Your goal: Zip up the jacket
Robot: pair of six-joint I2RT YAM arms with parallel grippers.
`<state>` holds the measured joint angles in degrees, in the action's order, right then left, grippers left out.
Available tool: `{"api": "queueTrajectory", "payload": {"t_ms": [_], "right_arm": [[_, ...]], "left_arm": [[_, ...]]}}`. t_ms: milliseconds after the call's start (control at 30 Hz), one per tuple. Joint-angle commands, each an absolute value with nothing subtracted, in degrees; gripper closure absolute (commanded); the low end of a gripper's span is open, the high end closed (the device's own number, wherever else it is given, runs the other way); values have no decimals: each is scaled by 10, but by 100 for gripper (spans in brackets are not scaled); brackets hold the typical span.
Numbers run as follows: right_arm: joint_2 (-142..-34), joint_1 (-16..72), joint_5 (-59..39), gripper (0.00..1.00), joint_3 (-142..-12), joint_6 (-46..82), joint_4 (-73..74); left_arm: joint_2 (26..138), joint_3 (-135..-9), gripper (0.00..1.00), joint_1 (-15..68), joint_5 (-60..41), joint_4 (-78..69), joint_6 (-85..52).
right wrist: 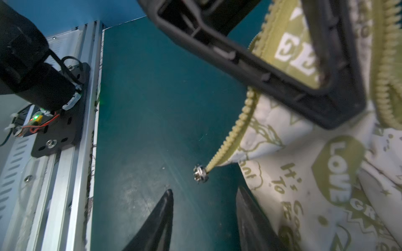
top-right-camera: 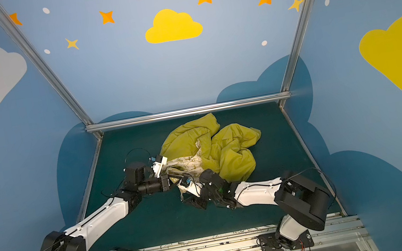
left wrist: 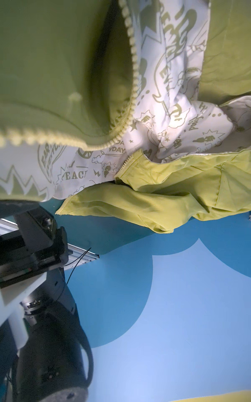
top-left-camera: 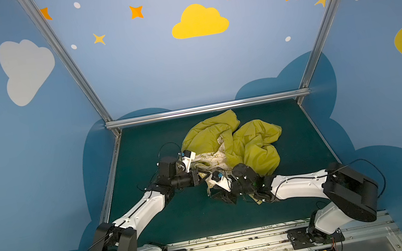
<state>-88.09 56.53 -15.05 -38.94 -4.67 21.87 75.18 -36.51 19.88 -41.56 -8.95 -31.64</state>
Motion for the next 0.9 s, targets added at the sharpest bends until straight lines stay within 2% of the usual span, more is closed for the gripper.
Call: {"api": "queueTrajectory", "payload": {"t_ms": [0,167,267,333,500,867], "right_arm": [[-881,567,-112,50,-412,-5,247],[-880,562,-152,45,-461,86,163],[-896,553,-205,45,-482,139,132],[-909,552,-206,46,-499,158,108],[-926,549,-137,48,-537,183,32],[-939,569,-58,50,-566,225,0]], "left_arm": [[752,-387,97,196,-397,-58,-341],[753,-394,97,196,-372,-38,-344],[760,-397,97,195,-371,-40,-354],[763,-397,97,195,-373,-47,-362],[762,-400,97,196,-369,-49,-380],[777,-417,97,196,-344,-39,-436]]}}
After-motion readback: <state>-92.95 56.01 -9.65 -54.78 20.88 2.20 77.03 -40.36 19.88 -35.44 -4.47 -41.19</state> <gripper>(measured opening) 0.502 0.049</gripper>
